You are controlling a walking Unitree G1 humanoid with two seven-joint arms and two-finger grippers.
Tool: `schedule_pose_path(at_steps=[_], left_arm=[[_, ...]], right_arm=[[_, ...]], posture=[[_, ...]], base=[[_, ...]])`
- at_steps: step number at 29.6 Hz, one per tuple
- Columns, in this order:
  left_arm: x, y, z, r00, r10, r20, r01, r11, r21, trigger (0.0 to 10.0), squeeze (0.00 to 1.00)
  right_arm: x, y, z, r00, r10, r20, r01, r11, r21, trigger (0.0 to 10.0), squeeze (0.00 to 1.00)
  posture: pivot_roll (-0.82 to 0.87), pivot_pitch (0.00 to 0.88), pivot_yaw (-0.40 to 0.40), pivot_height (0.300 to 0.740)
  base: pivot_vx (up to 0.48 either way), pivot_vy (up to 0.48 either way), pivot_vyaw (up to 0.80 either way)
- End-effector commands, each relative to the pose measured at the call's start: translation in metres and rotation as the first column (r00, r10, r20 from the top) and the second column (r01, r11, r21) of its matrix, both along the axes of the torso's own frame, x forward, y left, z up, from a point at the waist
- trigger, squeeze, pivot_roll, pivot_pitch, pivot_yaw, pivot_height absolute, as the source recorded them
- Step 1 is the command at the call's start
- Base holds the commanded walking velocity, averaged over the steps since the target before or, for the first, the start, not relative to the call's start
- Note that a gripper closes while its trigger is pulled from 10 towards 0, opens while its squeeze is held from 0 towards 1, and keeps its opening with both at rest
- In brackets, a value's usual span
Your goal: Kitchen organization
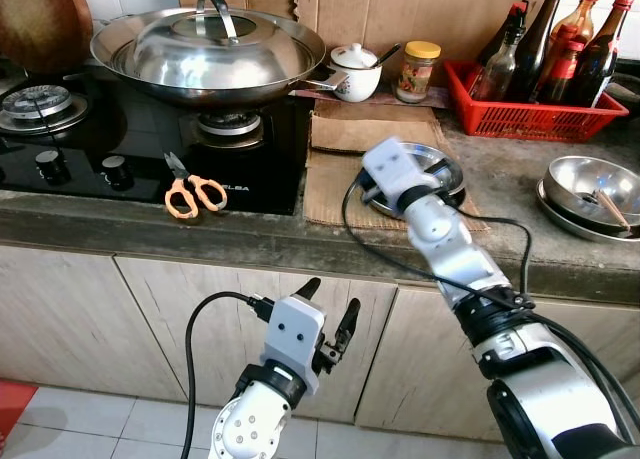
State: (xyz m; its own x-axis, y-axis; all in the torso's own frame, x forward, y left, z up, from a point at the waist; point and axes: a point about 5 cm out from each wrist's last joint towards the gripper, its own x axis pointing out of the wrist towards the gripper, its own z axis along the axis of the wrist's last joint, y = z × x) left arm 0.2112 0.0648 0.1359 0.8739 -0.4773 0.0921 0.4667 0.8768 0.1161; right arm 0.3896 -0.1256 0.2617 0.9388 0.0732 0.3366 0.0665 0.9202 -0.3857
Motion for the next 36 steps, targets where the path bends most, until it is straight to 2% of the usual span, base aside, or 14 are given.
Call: schedule_pose_path(at_steps=[1,3,5,7,8,15,19,22,23,28,33,34,35,36], left_arm=[[0.001,-0.001,-0.001,1.000,-0.003,-0.007,0.003,1.000,-0.003,10.0,0.00],[0.001,0.000,-0.001,1.000,-0.002,-0.007,0.002,1.000,-0.003,10.0,0.00],[0.003,0.001,-0.002,1.000,0.004,-0.015,-0.004,1.000,-0.004,10.0,0.00],[0.004,0.002,-0.004,1.000,0.015,-0.025,-0.015,1.000,-0.006,10.0,0.00],[0.006,0.004,-0.004,0.999,0.025,-0.029,-0.025,1.000,-0.005,10.0,0.00],[0.010,0.006,-0.003,0.999,0.034,-0.024,-0.034,0.999,-0.006,10.0,0.00],[0.016,0.007,-0.002,0.998,0.052,-0.034,-0.053,0.998,-0.025,10.0,0.00],[0.019,0.009,-0.002,0.997,0.067,-0.041,-0.068,0.997,-0.036,10.0,0.00],[0.021,0.011,-0.001,0.996,0.075,-0.049,-0.077,0.995,-0.057,10.0,1.00],[0.026,0.013,0.008,0.998,0.065,-0.002,-0.065,0.997,-0.043,10.0,1.00],[0.033,0.014,0.016,0.998,0.064,0.027,-0.063,0.998,-0.029,10.0,1.00],[0.038,0.014,0.020,0.997,0.065,0.046,-0.063,0.998,-0.025,10.0,0.88],[0.039,0.013,0.022,0.997,0.058,0.049,-0.056,0.998,-0.027,10.0,0.88],[0.042,0.013,0.025,0.997,0.050,0.065,-0.049,0.999,-0.015,10.0,0.00]], right_arm=[[-0.005,-0.003,0.022,0.997,0.018,0.079,-0.029,0.991,0.134,0.0,0.00],[-0.006,-0.004,0.024,0.996,0.034,0.088,-0.048,0.985,0.165,0.0,0.00],[-0.015,-0.006,0.033,0.988,0.069,0.140,-0.102,0.965,0.243,0.0,0.00],[-0.027,-0.003,0.036,0.971,0.162,0.177,-0.216,0.911,0.351,0.0,0.00],[-0.039,-0.001,0.037,0.958,0.197,0.208,-0.266,0.883,0.387,0.0,0.00],[-0.049,0.003,0.036,0.954,0.220,0.202,-0.285,0.873,0.397,0.0,0.00],[-0.043,0.004,0.034,0.964,0.208,0.167,-0.257,0.889,0.378,0.0,0.00],[-0.043,0.004,0.046,0.957,0.220,0.187,-0.277,0.883,0.379,0.0,0.00],[-0.044,0.004,0.048,0.956,0.231,0.182,-0.285,0.881,0.377,0.0,0.00],[-0.051,0.005,0.050,0.931,0.317,0.184,-0.365,0.842,0.397,0.0,0.00],[-0.058,0.008,0.048,0.912,0.363,0.192,-0.410,0.823,0.393,0.0,0.00],[-0.060,0.011,0.048,0.901,0.384,0.200,-0.433,0.813,0.390,0.0,0.00],[-0.061,0.013,0.049,0.897,0.395,0.201,-0.443,0.807,0.392,0.0,0.00],[-0.062,0.015,0.049,0.891,0.407,0.202,-0.455,0.802,0.388,0.0,0.00]], posture=[[0.06,0.044,-0.082,0.740],[0.06,0.044,-0.082,0.740],[0.06,0.037,-0.077,0.740],[0.06,0.037,-0.075,0.740],[0.06,0.032,-0.069,0.740],[0.05,0.022,-0.053,0.740],[0.05,0.014,-0.055,0.740],[0.06,0.013,-0.059,0.740],[0.06,0.009,-0.061,0.740],[0.06,0.008,-0.066,0.740],[0.06,0.005,-0.060,0.740],[0.06,0.005,-0.059,0.740],[0.05,0.005,-0.056,0.740],[0.05,0.005,-0.056,0.740]], base=[[0.000,0.000,0.00],[0.000,0.000,0.00],[0.000,0.000,0.00],[0.000,0.000,0.00],[0.000,0.000,0.00],[0.000,0.000,0.00],[0.000,0.000,0.00],[0.000,0.000,0.00],[0.000,0.000,0.00],[0.000,0.000,0.00],[0.000,0.000,0.00],[0.000,0.000,0.00],[0.000,0.000,0.00],[0.000,0.000,0.00]])
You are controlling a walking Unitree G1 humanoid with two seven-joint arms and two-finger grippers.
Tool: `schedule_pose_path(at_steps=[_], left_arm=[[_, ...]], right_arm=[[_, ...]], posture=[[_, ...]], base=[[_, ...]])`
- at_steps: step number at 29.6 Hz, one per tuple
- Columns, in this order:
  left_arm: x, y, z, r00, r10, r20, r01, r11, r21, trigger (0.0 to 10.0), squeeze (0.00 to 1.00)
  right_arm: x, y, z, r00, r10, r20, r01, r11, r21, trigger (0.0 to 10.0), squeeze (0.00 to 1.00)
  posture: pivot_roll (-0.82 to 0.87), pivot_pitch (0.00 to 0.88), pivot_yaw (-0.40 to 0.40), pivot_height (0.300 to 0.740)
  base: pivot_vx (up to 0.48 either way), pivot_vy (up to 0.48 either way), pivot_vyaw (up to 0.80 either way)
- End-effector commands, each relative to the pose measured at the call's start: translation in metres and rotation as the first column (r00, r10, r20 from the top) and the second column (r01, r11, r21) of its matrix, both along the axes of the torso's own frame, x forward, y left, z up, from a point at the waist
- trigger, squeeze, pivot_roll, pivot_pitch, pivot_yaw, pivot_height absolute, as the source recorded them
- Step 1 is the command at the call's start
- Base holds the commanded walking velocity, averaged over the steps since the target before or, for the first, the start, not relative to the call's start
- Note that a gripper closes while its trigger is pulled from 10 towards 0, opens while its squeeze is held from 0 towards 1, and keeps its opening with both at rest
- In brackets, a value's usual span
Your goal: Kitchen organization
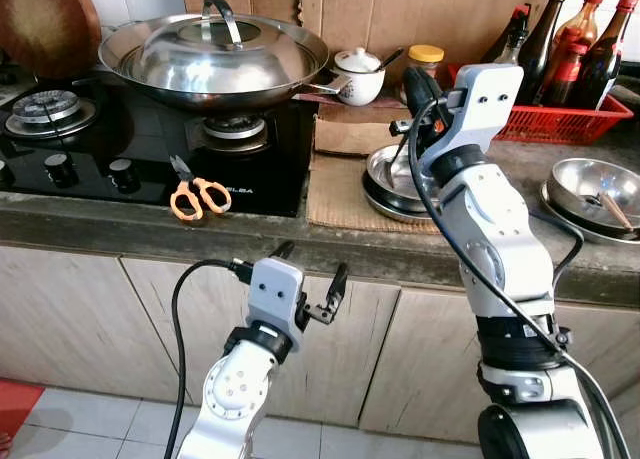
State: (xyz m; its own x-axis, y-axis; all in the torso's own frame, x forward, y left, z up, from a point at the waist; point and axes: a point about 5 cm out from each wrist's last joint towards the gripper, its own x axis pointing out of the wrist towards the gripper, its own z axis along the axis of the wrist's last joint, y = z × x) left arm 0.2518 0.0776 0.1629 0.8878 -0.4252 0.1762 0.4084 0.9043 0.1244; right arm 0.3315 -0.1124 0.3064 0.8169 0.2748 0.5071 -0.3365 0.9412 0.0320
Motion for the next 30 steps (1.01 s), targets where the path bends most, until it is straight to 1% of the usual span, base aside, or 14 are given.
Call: schedule_pose_path(at_steps=[1,2,3,5,7,8,13,14,16,19,22,23,25,30], left_arm=[[0.004,0.000,0.000,1.000,0.000,0.003,0.000,0.999,0.039,10.0,0.00],[0.012,0.000,0.007,1.000,0.005,0.026,-0.006,0.999,0.041,10.0,0.00],[0.012,0.000,0.007,1.000,0.005,0.026,-0.006,0.999,0.041,10.0,0.00],[0.017,0.000,0.011,1.000,-0.002,0.030,0.001,0.999,0.032,10.0,0.00],[0.021,-0.003,0.017,0.996,-0.076,0.042,0.076,0.997,0.006,10.0,0.00],[0.021,-0.003,0.018,0.995,-0.086,0.044,0.086,0.996,0.003,10.0,0.00],[0.021,-0.003,0.019,0.994,-0.105,0.042,0.105,0.995,-0.001,10.0,0.00],[0.019,-0.004,0.019,0.991,-0.125,0.039,0.125,0.992,0.000,10.0,0.00],[0.019,-0.004,0.019,0.991,-0.125,0.039,0.125,0.992,0.000,10.0,0.00],[0.016,-0.005,0.016,0.988,-0.156,0.017,0.156,0.988,-0.010,10.0,0.00],[0.015,-0.004,0.015,0.987,-0.158,0.014,0.158,0.987,-0.011,10.0,0.00],[0.014,-0.004,0.015,0.985,-0.169,0.009,0.170,0.985,-0.011,10.0,0.00],[0.014,-0.004,0.015,0.985,-0.172,0.008,0.172,0.985,-0.012,10.0,0.00],[0.012,-0.005,0.013,0.978,-0.208,-0.011,0.208,0.978,-0.022,10.0,0.00]], right_arm=[[-0.006,0.003,0.005,0.999,0.040,0.018,-0.040,0.999,-0.003,0.0,0.00],[-0.009,0.008,0.005,0.996,0.092,0.018,-0.092,0.996,-0.008,0.0,0.00],[-0.009,0.008,0.005,0.996,0.092,0.018,-0.092,0.996,-0.008,0.0,0.00],[-0.011,0.011,0.004,0.991,0.130,0.014,-0.130,0.991,-0.012,0.0,0.00],[-0.017,0.015,-0.001,0.980,0.199,-0.001,-0.199,0.980,-0.025,0.0,0.00],[-0.018,0.016,-0.002,0.978,0.209,-0.004,-0.209,0.977,-0.030,0.0,0.00],[-0.022,0.017,-0.007,0.970,0.241,-0.019,-0.242,0.969,-0.043,0.0,0.00],[-0.024,0.018,-0.010,0.964,0.266,-0.030,-0.267,0.962,-0.051,0.0,0.00],[-0.024,0.018,-0.010,0.964,0.266,-0.030,-0.267,0.962,-0.051,0.0,0.00],[-0.032,0.025,-0.027,0.931,0.355,-0.083,-0.363,0.926,-0.108,0.0,0.00],[-0.034,0.027,-0.032,0.919,0.382,-0.100,-0.392,0.913,-0.115,0.0,0.00],[-0.038,0.029,-0.038,0.901,0.415,-0.123,-0.429,0.894,-0.129,0.0,0.00],[-0.039,0.029,-0.040,0.896,0.424,-0.130,-0.440,0.888,-0.131,0.0,0.00],[-0.044,0.030,-0.044,0.865,0.478,-0.155,-0.499,0.853,-0.151,0.0,0.00]], posture=[[0.05,0.005,-0.056,0.740],[0.06,0.000,-0.055,0.740],[0.06,0.000,-0.055,0.740],[0.05,0.000,-0.053,0.740],[0.05,0.002,-0.052,0.740],[0.05,0.002,-0.052,0.740],[0.05,0.010,-0.050,0.740],[0.05,0.010,-0.050,0.740],[0.05,0.010,-0.050,0.740],[0.05,0.018,-0.053,0.740],[0.05,0.018,-0.053,0.740],[0.05,0.022,-0.057,0.740],[0.05,0.022,-0.057,0.740],[0.05,0.025,-0.056,0.740]], base=[[0.000,0.000,0.00],[0.000,0.000,0.00],[0.000,0.000,0.00],[0.000,0.000,0.00],[0.000,0.000,0.00],[0.000,0.000,0.00],[0.000,0.000,0.00],[0.000,0.000,0.00],[0.000,0.000,0.00],[0.000,0.000,0.00],[0.000,0.000,0.00],[0.000,0.000,0.00],[0.000,0.000,0.00],[0.000,0.000,0.00]])
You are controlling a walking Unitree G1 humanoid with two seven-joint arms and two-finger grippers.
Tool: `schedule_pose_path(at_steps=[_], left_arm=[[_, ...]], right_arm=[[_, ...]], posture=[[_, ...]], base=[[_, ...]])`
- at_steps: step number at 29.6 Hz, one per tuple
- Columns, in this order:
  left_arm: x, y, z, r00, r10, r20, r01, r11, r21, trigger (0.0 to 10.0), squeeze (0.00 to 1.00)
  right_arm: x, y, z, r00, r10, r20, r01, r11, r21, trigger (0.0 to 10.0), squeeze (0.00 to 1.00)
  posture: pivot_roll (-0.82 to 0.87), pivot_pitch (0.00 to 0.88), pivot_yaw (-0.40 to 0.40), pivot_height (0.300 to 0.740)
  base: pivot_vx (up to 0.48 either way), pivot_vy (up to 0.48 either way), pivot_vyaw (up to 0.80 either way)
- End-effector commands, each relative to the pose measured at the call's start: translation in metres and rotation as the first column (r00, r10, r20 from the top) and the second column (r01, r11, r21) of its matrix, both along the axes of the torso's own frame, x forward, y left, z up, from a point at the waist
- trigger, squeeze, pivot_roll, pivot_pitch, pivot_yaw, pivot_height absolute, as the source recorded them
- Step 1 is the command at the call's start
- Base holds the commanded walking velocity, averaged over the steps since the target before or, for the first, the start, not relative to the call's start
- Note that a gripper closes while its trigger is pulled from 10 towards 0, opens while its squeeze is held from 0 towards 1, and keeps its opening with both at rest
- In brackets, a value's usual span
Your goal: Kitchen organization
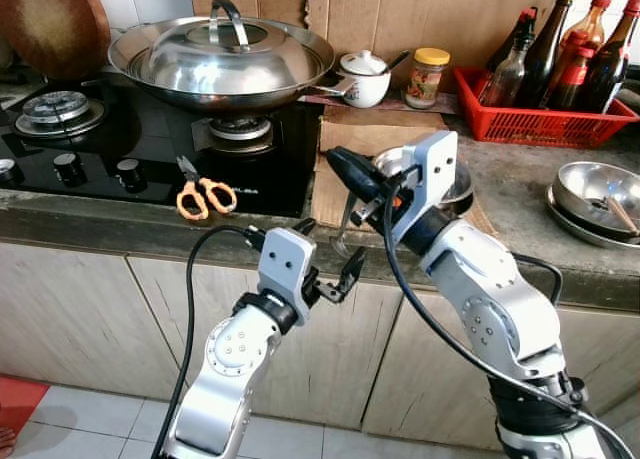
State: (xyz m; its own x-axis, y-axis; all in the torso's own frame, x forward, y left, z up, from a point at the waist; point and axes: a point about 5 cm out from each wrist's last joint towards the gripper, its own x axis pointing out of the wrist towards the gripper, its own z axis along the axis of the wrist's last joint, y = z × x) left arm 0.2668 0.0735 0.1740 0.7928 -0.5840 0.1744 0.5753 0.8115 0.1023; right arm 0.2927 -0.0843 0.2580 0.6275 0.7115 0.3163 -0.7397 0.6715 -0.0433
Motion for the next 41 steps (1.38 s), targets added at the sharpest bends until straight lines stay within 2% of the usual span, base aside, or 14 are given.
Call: schedule_pose_path(at_steps=[1,8,18,19,20,21,22,23,24,25,26,41], left_arm=[[-0.004,-0.002,0.001,0.999,-0.037,-0.012,0.037,0.999,-0.010,10.0,0.00],[-0.010,-0.008,-0.004,0.993,-0.107,-0.052,0.106,0.994,-0.018,10.0,0.00],[-0.017,-0.012,-0.010,0.982,-0.162,-0.094,0.159,0.986,-0.040,9.9,0.00],[-0.018,-0.012,-0.009,0.982,-0.164,-0.094,0.161,0.986,-0.039,8.5,0.00],[-0.018,-0.012,-0.009,0.982,-0.164,-0.094,0.161,0.986,-0.039,8.5,0.00],[-0.018,-0.012,-0.009,0.982,-0.164,-0.095,0.161,0.986,-0.041,7.3,0.00],[-0.018,-0.012,-0.009,0.982,-0.164,-0.095,0.161,0.986,-0.041,7.3,0.00],[-0.018,-0.012,-0.009,0.982,-0.163,-0.094,0.160,0.986,-0.038,9.2,0.00],[-0.018,-0.011,-0.009,0.982,-0.163,-0.093,0.160,0.986,-0.039,8.0,0.00],[-0.017,-0.010,-0.009,0.983,-0.158,-0.095,0.155,0.987,-0.042,2.3,0.00],[-0.017,-0.010,-0.009,0.983,-0.157,-0.092,0.154,0.987,-0.041,0.0,0.00],[-0.019,-0.010,-0.011,0.985,-0.155,-0.080,0.153,0.988,-0.035,0.0,0.00]], right_arm=[[-0.007,0.002,0.003,0.999,0.047,0.016,-0.047,0.999,-0.011,0.0,0.00],[-0.014,0.004,-0.008,0.990,0.142,-0.017,-0.143,0.989,-0.050,0.0,0.00],[-0.019,0.006,-0.011,0.981,0.193,-0.029,-0.195,0.979,-0.066,0.0,0.00],[-0.019,0.006,-0.012,0.980,0.199,-0.031,-0.200,0.977,-0.070,0.0,0.00],[-0.019,0.006,-0.012,0.980,0.199,-0.031,-0.200,0.977,-0.070,0.0,0.00],[-0.020,0.006,-0.012,0.978,0.204,-0.033,-0.206,0.976,-0.074,0.0,0.00],[-0.020,0.006,-0.012,0.978,0.204,-0.033,-0.206,0.976,-0.074,0.0,0.00],[-0.020,0.006,-0.013,0.978,0.206,-0.034,-0.208,0.975,-0.075,0.0,0.00],[-0.020,0.007,-0.013,0.977,0.208,-0.036,-0.210,0.975,-0.076,0.0,0.00],[-0.020,0.007,-0.013,0.977,0.209,-0.036,-0.211,0.974,-0.076,0.0,0.00],[-0.020,0.007,-0.013,0.977,0.209,-0.038,-0.211,0.974,-0.076,0.0,0.00],[-0.020,0.005,-0.017,0.981,0.191,-0.040,-0.195,0.976,-0.096,0.0,0.00]], posture=[[0.05,0.025,-0.057,0.740],[0.05,0.028,-0.056,0.740],[0.05,0.028,-0.055,0.740],[0.05,0.030,-0.058,0.740],[0.05,0.030,-0.058,0.740],[0.05,0.030,-0.057,0.740],[0.05,0.030,-0.057,0.740],[0.05,0.030,-0.057,0.740],[0.05,0.030,-0.058,0.740],[0.05,0.030,-0.058,0.740],[0.05,0.030,-0.058,0.740],[0.05,0.022,-0.061,0.740]], base=[[0.000,0.000,0.00],[0.000,0.000,0.00],[0.000,0.000,0.00],[0.000,0.000,0.00],[0.000,0.000,0.00],[0.000,0.000,0.00],[0.000,0.000,0.00],[0.000,0.000,0.00],[0.000,0.000,0.00],[0.000,0.000,0.00],[0.000,0.000,0.00],[0.000,0.000,0.00]])
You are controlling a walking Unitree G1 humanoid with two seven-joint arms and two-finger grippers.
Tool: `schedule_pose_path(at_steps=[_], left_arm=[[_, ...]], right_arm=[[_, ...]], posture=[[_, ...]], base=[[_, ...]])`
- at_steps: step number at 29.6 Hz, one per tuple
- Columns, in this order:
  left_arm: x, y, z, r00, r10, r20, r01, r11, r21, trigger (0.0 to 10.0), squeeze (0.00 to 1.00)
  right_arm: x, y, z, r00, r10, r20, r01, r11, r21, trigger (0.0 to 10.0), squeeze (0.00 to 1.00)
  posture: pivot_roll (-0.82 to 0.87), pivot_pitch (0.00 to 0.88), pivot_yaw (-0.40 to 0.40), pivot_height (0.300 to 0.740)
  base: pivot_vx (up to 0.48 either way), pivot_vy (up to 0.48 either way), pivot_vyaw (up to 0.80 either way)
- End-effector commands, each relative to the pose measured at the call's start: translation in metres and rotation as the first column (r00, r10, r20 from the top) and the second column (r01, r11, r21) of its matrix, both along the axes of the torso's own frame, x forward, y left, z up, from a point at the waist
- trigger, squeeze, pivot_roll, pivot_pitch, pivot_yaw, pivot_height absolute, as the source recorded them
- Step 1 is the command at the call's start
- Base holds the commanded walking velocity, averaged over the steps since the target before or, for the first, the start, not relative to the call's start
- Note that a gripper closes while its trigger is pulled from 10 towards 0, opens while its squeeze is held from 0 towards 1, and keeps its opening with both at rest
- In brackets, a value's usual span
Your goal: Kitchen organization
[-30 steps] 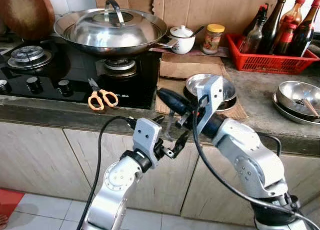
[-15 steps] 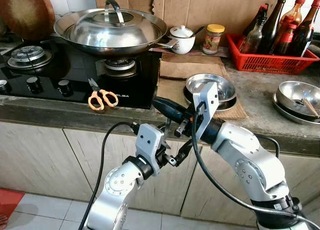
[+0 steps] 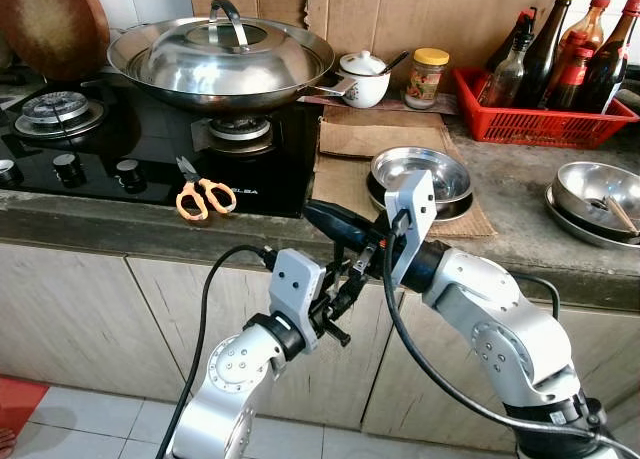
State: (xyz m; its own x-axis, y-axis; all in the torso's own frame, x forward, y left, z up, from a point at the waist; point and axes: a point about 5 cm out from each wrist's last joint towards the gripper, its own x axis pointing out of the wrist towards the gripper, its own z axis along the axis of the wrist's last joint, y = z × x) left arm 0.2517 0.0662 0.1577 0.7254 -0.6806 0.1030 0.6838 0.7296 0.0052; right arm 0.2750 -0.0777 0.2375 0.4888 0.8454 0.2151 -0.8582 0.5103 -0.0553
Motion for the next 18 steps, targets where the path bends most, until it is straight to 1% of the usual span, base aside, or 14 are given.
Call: schedule_pose_path(at_steps=[1,9,14,15,17,18], left_arm=[[-0.0042,-0.0025,0.0057,0.999,-0.021,0.038,0.021,1.000,-0.001,0.0,0.00],[-0.0048,-0.0020,0.0047,0.999,-0.018,0.042,0.018,1.000,0.002,0.0,0.00],[-0.0046,-0.0021,0.0045,0.999,-0.020,0.043,0.020,1.000,0.003,0.0,0.00],[-0.0048,-0.0021,0.0043,0.999,-0.018,0.044,0.018,1.000,0.004,0.0,0.00],[-0.0051,-0.0019,0.0041,0.999,-0.017,0.044,0.017,1.000,0.004,0.0,0.00],[-0.0049,-0.0015,0.0042,0.999,-0.015,0.044,0.015,1.000,0.004,0.0,0.00]], right_arm=[[-0.0015,-0.0014,0.0035,1.000,-0.003,0.024,0.003,1.000,-0.007,0.0,0.00],[-0.0001,-0.0025,0.0034,0.999,-0.020,0.032,0.021,1.000,-0.014,0.0,0.00],[0.0036,-0.0035,0.0042,0.998,-0.055,0.041,0.056,0.998,-0.025,0.0,0.00],[0.0041,-0.0035,0.0047,0.997,-0.059,0.042,0.060,0.998,-0.024,10.0,0.00],[0.0046,-0.0036,0.0050,0.997,-0.064,0.046,0.066,0.998,-0.025,10.0,0.00],[0.0050,-0.0036,0.0052,0.996,-0.070,0.049,0.071,0.997,-0.027,10.0,0.51]], posture=[[0.05,0.021,-0.061,0.740],[0.05,0.019,-0.060,0.740],[0.04,0.025,-0.060,0.740],[0.04,0.025,-0.058,0.740],[0.05,0.027,-0.060,0.740],[0.05,0.029,-0.060,0.740]], base=[[0.000,0.000,0.00],[0.000,0.000,0.00],[0.000,0.000,0.00],[0.000,0.000,0.00],[0.000,0.000,0.00],[0.000,0.000,0.00]])
